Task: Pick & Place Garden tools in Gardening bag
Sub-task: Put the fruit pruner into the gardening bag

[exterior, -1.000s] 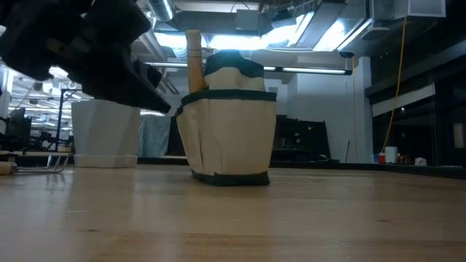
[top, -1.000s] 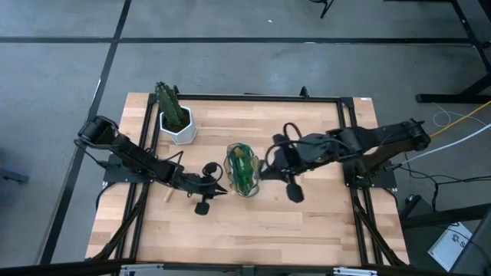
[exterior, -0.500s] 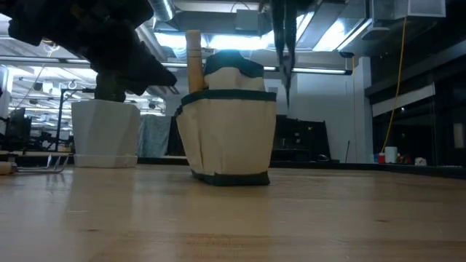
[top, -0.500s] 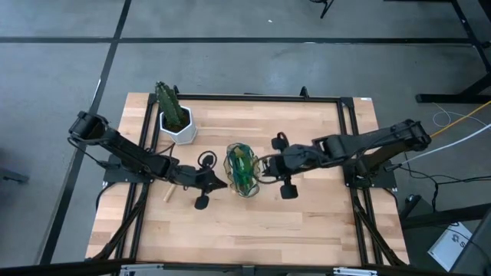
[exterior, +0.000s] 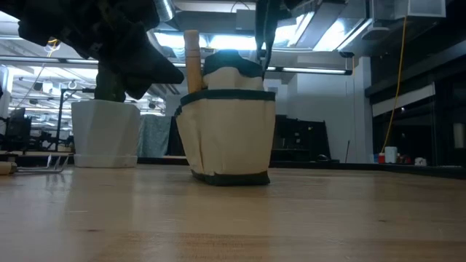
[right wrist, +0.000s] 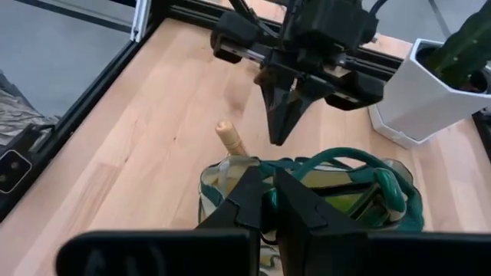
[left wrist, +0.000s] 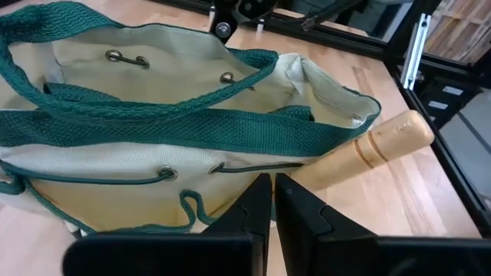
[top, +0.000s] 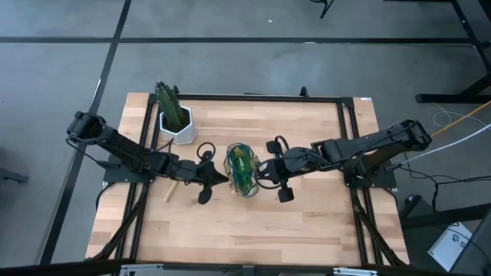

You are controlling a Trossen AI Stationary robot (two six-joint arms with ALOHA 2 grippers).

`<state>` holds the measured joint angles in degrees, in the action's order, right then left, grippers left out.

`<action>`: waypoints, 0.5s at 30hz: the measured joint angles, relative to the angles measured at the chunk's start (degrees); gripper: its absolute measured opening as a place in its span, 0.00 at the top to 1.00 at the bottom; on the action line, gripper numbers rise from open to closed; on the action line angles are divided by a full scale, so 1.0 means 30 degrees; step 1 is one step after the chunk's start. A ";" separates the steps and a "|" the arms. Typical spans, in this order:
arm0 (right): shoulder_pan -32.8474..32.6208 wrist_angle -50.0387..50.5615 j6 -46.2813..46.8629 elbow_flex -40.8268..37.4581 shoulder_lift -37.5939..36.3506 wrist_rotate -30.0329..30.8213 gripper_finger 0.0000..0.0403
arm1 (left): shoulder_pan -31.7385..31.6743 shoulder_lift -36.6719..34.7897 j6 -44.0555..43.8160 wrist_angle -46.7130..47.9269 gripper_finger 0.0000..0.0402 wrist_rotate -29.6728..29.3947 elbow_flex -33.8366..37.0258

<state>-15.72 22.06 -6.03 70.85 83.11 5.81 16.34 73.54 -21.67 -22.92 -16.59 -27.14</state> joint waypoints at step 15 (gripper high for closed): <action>0.0667 -0.3346 0.0153 -0.2182 0.0745 -0.0937 0.96 | 0.0015 0.0007 -0.0089 0.0000 0.97 0.0020 0.0000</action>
<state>-13.72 12.02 -5.57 64.30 85.35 3.00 16.38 73.56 -21.93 -22.92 -16.53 -27.14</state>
